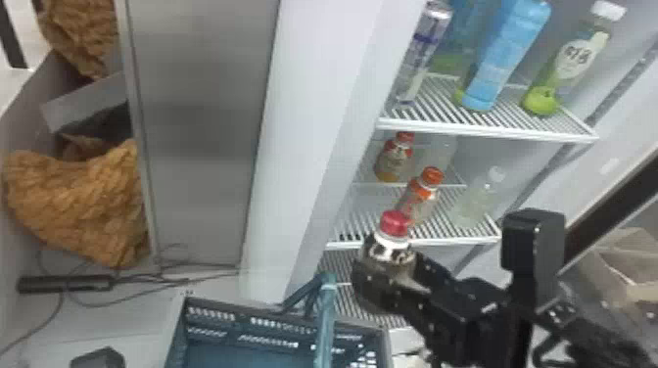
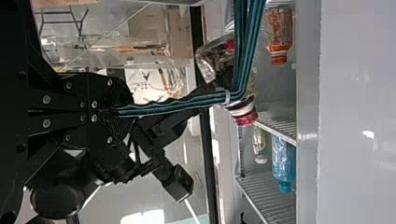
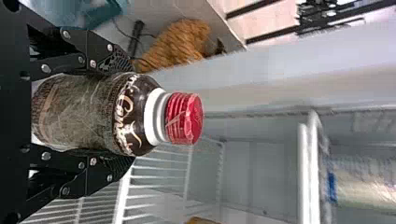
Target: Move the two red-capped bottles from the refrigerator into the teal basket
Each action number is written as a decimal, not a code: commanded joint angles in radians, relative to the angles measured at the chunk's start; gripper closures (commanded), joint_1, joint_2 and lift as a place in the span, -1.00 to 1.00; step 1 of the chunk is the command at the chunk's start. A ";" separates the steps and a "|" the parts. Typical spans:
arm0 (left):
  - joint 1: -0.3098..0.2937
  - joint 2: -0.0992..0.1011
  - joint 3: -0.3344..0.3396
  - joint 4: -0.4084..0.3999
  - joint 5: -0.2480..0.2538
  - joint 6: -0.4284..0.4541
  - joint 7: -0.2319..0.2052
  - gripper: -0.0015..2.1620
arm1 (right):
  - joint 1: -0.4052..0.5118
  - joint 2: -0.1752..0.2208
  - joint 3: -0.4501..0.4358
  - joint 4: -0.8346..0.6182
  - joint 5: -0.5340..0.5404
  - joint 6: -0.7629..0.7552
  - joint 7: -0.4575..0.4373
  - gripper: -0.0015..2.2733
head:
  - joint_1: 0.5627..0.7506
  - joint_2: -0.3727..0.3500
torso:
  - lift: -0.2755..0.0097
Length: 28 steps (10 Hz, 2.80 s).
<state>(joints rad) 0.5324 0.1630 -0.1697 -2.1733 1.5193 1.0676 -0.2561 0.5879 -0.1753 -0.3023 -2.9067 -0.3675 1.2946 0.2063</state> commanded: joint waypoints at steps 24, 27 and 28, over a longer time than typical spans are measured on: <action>-0.005 -0.002 0.004 0.015 -0.014 -0.005 0.001 0.07 | 0.008 0.020 0.027 0.400 0.084 -0.843 0.024 -0.91 | 0.41 -0.94 | -0.64; -0.007 -0.002 0.002 0.027 -0.020 -0.005 0.003 0.07 | -0.031 0.034 0.031 0.613 0.094 -1.062 0.062 -0.91 | 0.41 -0.94 | -0.64; -0.012 -0.002 -0.002 0.037 -0.020 -0.005 0.003 0.07 | -0.045 0.039 0.031 0.684 0.096 -1.133 0.074 -0.91 | 0.41 -0.94 | -0.64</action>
<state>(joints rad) 0.5229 0.1611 -0.1687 -2.1415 1.4998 1.0629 -0.2530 0.5529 -0.1393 -0.2711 -2.2689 -0.2724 0.2053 0.2788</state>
